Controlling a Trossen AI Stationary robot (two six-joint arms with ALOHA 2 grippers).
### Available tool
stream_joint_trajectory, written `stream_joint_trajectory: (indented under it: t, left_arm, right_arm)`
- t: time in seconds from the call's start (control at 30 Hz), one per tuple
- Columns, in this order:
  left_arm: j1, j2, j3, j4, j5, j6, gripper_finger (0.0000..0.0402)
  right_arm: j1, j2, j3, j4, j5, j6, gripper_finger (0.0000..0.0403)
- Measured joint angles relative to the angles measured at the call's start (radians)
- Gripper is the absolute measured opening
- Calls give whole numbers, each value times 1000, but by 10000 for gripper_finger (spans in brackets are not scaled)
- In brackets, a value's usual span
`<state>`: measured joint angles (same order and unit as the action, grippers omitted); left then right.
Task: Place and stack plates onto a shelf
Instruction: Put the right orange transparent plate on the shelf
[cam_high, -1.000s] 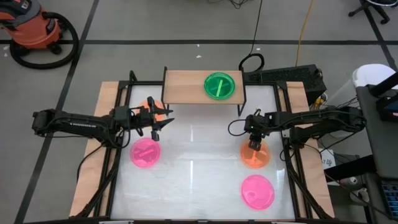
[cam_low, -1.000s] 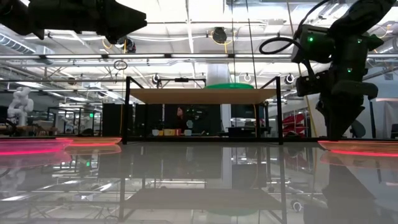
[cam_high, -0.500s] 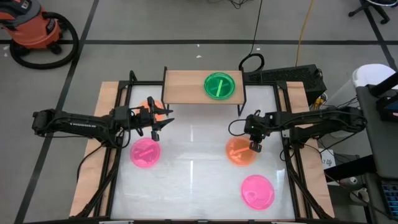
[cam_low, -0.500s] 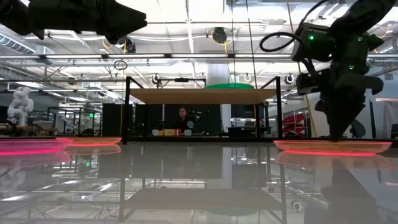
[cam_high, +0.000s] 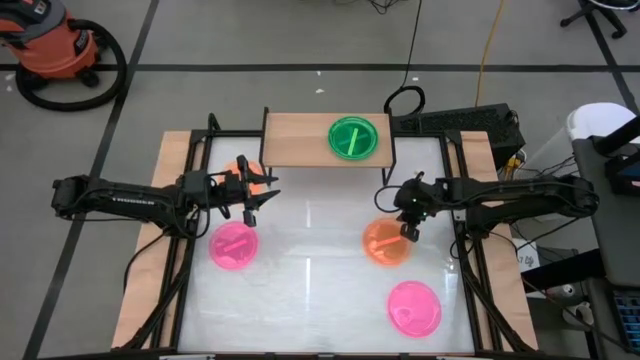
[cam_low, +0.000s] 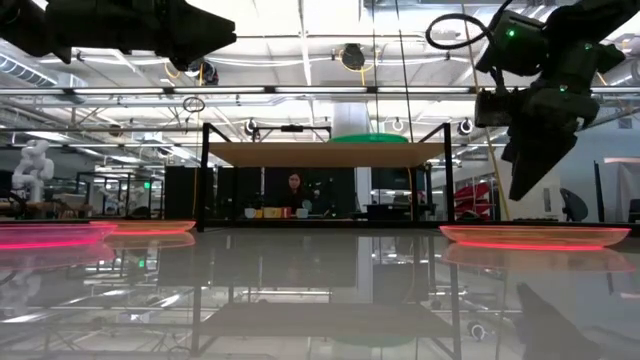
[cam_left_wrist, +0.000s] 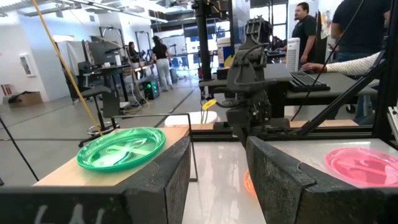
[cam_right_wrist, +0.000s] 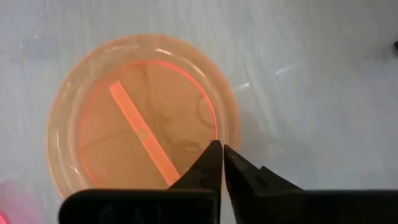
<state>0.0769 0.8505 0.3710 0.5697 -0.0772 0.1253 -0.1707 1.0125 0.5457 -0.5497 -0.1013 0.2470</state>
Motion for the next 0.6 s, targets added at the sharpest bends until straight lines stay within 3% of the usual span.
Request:
stream_joint_trajectory:
  t: [0.4,0.6]
  left_arm:
    - [0,0,0,-2,0,0,163]
    - [0,0,0,-9,0,1,163]
  right_arm:
    - [-6,117,0,11,23,22,148]
    - [-18,190,0,44,23,22,175]
